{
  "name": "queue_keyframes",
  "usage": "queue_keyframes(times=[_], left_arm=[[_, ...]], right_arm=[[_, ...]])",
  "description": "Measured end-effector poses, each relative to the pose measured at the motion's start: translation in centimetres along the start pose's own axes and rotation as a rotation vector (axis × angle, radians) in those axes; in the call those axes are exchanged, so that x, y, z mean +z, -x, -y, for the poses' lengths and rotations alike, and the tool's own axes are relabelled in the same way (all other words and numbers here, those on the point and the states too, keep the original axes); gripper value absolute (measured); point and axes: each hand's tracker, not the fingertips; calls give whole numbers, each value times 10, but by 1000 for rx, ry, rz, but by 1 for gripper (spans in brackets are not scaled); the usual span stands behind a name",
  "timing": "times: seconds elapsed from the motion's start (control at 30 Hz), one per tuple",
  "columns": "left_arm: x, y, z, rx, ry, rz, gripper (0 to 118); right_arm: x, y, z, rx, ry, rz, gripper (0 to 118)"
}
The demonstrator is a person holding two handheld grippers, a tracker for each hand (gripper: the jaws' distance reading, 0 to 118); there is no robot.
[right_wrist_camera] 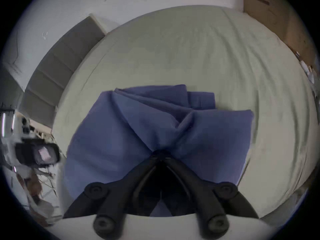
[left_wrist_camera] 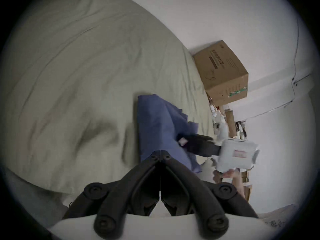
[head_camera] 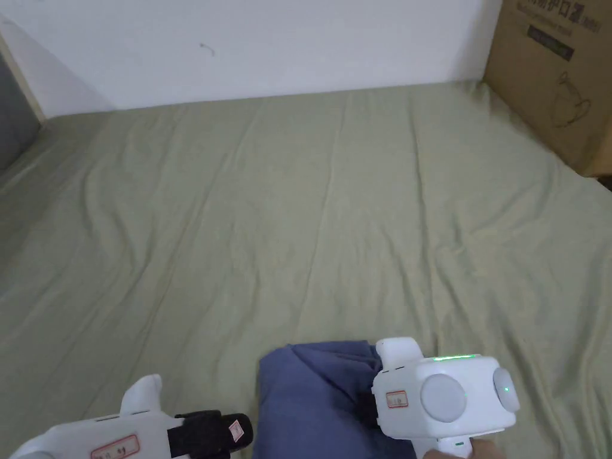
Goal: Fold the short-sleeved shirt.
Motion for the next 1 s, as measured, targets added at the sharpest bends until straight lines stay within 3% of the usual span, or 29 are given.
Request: queue_keyframes(times=[0.13, 0.17, 0.2, 0.23, 0.27, 0.3, 0.37, 0.5, 0.7, 0.73, 0.77, 0.8, 0.83, 0.87, 0.93, 1.0], left_arm=[[-10, 9, -5, 46, -3, 1, 0], [-12, 11, -8, 70, -6, 11, 9], [-15, 12, -11, 89, -9, 18, 26], [-18, 13, -15, 100, -6, 32, 56], [-22, 14, -17, 106, -4, 42, 97], [-28, 15, -20, 112, 11, 84, 117], [-35, 19, -25, 124, 7, 151, 116], [-65, 27, -33, 189, 109, 147, 118], [-117, 46, -42, 329, 191, 395, 116], [-122, 43, -43, 329, 202, 408, 109], [-124, 39, -43, 314, 205, 392, 81], [-126, 35, -44, 250, 243, 332, 37], [-128, 29, -46, 169, 262, 171, 19], [-131, 28, -46, 109, 283, 40, 19], [-126, 34, -50, 208, 293, 260, 19], [-117, 30, -53, 210, 287, 215, 19]], right_arm=[[3, -5, -2, 24, 13, -8, 0], [4, -4, -1, 22, 11, -6, 0], [5, -1, 0, 22, 9, 1, 0], [5, 0, 0, 32, 7, 12, 0], [5, 2, 0, 47, 6, 22, 0], [5, 4, 0, 60, 5, 31, 0], [5, 7, 1, 76, 7, 39, 0], [4, 3, 1, 70, 8, 32, 0], [4, -3, 0, 29, 13, 4, 0], [4, -2, 0, 28, 14, 4, 0], [5, -1, -1, 29, 16, 6, 0], [5, 1, -1, 34, 19, 14, 0], [6, 2, -2, 39, 22, 21, 0], [8, 5, -3, 42, 25, 28, 0], [14, 9, -4, 46, 20, 36, 0], [25, 12, -6, 39, -5, 18, 0]])
